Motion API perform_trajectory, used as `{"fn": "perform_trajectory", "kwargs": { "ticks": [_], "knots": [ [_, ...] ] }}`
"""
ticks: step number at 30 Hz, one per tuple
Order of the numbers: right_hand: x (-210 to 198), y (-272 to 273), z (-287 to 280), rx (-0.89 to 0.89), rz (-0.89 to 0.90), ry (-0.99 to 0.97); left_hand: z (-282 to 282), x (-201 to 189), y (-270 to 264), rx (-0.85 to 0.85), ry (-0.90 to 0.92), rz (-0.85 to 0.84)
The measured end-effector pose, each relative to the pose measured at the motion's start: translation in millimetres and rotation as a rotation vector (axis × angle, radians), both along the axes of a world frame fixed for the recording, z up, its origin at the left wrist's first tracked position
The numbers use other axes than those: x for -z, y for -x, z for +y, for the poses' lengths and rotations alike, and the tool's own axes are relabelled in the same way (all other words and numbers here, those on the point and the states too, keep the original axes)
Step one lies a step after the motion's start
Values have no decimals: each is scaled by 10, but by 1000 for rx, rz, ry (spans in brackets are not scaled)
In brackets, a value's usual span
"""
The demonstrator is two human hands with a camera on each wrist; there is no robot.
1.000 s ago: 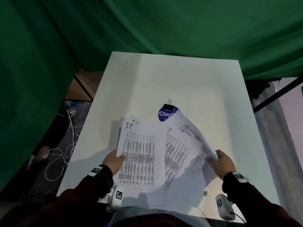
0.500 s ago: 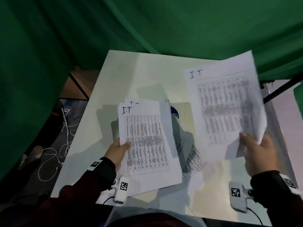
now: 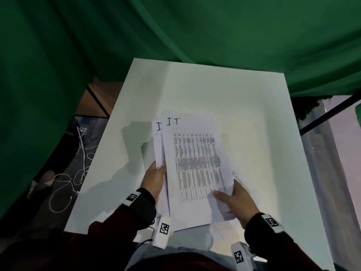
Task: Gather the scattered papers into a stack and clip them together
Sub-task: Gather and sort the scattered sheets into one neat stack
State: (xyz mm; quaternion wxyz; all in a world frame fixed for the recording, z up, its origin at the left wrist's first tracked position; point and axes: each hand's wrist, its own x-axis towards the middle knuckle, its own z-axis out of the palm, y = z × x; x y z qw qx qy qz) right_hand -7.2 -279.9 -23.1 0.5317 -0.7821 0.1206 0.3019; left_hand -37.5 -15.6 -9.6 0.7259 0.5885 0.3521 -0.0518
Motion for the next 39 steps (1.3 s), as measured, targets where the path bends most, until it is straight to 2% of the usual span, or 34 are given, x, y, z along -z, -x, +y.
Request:
{"fn": "perform_trajectory", "kwargs": {
  "ticks": [3, 6, 9, 10, 12, 14, 17, 20, 23, 27, 29, 31, 35, 39],
  "knots": [
    [-34, 56, 105, -93, -77, 76, 25, 58, 89, 43, -97, 62],
    [-18, 77, 217, -141, -115, 89, 41, 113, 164, 127, -303, 31],
    [62, -70, 164, -118, -157, 174, 185, 121, 185, 131, -346, 72],
    [159, -176, 70, -67, -176, 254, 255, 126, 190, 129, -357, 83],
    [338, -412, -184, -15, -212, 532, 379, 136, 213, 156, -417, 125],
    [472, -532, -443, -104, -190, 754, 455, 173, 266, 223, -497, 183],
    [571, -511, -668, -327, -155, 872, 487, 267, 386, 292, -560, 264],
    [657, -456, -751, -318, -67, 814, 491, 375, 486, 271, -585, 297],
    [636, -467, -777, -362, -77, 792, 483, 404, 510, 255, -571, 310],
    [359, -571, -878, -141, -280, 741, 516, 362, 454, 239, -537, 280],
    [93, -638, -937, -22, -386, 722, 522, 316, 406, 228, -524, 255],
    [-175, -697, -983, 41, -419, 660, 517, 272, 348, 216, -519, 230],
    [-401, -773, -998, 32, -315, 526, 506, 236, 245, 217, -531, 208],
    [-48, -788, -1038, -28, -160, 572, 517, 208, 204, 204, -501, 192]
  ]
}}
